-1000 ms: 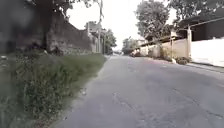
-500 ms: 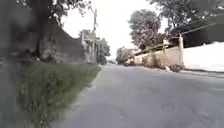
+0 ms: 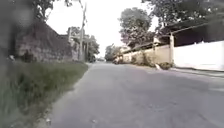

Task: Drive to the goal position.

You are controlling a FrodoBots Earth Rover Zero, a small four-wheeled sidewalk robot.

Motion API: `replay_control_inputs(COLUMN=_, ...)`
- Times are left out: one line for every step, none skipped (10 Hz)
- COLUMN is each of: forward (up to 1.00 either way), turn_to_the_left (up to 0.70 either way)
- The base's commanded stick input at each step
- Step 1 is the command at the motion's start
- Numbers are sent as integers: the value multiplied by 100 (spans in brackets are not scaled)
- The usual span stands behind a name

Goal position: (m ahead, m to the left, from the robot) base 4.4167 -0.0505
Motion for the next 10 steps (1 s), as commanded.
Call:
replay_control_inputs(forward=100, turn_to_the_left=0)
replay_control_inputs(forward=100, turn_to_the_left=0)
replay_control_inputs(forward=100, turn_to_the_left=0)
replay_control_inputs(forward=100, turn_to_the_left=0)
replay_control_inputs(forward=100, turn_to_the_left=0)
replay_control_inputs(forward=100, turn_to_the_left=0)
replay_control_inputs(forward=100, turn_to_the_left=0)
replay_control_inputs(forward=100, turn_to_the_left=0)
replay_control_inputs(forward=100, turn_to_the_left=0)
replay_control_inputs(forward=100, turn_to_the_left=0)
